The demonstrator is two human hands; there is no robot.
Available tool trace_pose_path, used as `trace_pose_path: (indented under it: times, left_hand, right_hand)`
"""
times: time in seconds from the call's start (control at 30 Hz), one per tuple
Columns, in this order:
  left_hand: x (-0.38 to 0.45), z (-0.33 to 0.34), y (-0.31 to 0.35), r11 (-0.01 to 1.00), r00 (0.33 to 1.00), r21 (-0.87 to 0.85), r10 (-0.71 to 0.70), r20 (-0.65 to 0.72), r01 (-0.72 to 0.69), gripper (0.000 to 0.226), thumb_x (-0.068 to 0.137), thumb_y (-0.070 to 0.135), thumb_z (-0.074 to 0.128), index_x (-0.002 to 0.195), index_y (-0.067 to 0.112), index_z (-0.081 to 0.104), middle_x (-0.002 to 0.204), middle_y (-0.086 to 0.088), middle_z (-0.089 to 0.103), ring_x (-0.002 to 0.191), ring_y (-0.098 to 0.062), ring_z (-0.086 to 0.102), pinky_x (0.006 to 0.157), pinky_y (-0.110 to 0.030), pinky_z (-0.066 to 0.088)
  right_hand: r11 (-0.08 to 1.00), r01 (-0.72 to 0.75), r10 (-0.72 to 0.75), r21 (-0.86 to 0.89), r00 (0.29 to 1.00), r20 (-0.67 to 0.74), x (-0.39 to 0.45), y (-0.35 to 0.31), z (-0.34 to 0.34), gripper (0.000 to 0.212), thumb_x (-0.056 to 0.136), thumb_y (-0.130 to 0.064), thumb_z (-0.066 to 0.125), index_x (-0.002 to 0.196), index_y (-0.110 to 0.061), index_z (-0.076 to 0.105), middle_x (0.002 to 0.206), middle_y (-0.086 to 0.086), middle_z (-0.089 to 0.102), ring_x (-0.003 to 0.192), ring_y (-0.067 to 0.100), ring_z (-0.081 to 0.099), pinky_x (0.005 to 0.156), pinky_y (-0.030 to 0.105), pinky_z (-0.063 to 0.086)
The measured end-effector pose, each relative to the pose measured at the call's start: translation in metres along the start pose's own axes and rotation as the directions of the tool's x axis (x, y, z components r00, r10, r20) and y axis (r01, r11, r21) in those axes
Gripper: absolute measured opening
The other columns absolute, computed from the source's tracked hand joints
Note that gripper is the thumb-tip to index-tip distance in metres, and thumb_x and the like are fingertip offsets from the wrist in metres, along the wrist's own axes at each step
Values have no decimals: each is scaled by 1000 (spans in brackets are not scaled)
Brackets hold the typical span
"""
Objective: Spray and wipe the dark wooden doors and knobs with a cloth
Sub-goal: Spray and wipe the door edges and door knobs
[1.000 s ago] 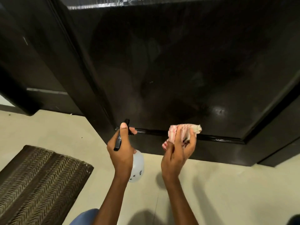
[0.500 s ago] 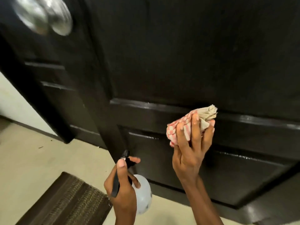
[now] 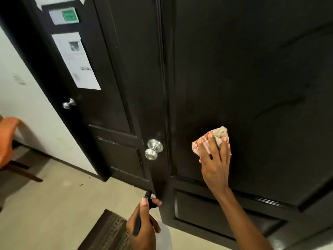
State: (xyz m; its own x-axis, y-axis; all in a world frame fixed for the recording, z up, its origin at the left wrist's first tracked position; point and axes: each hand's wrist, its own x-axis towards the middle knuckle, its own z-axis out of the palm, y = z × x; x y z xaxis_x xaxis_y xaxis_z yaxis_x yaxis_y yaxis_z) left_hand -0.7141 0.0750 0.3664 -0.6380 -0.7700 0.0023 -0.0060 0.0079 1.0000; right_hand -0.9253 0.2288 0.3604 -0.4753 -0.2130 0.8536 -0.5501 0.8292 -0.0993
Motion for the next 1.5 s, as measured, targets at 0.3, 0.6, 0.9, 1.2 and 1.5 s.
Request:
trace_pose_path:
  times: [0.3,0.6,0.9,1.2,1.5]
  left_hand:
    - [45,14,80,991,996,-134,34,79,-23,46,107,31,48,89,-1,75,74,-12,73,47,-12,52,52,-14,47]
    - [96,28,72,997,956,-75,25,293,-3,51,98,43,48,91,1,76,87,-8,78,48,-18,51,52,-20,46]
    - [125,38,67,997,902,-70,58,428,-31,52,94,47,47,93,3,76,87,-6,79,51,-35,46,50,-21,47]
    - [150,23,60,993,851,-102,98,516,-53,50,100,40,45,99,-1,74,82,-13,76,47,-35,46,58,-13,50]
    - [193,-24,36,1000,861,2,-18,508,20,50,100,44,50,92,3,75,87,-8,76,53,-15,54,47,-25,44]
  right_hand:
    - [994,-93,97,-49,993,74,73,-19,25,71,98,-41,57,158,-26,23,164,3,22,156,35,0,124,55,3]
    - [995,-88,88,37,996,-2,56,-5,29,32,101,-21,51,133,-19,52,151,8,47,157,24,3,127,44,8]
    - [948,-145,147,-282,989,-14,34,-21,39,53,97,-10,46,148,-24,43,159,15,28,155,40,1,119,61,15]
    - [936,-176,175,-304,984,-29,29,3,51,68,106,-48,43,162,-35,6,169,4,-14,153,42,-12,119,71,6]
    - [924,-258,246,-281,966,-79,32,-21,58,68,103,-41,58,160,-28,23,165,18,12,145,54,23,117,68,24]
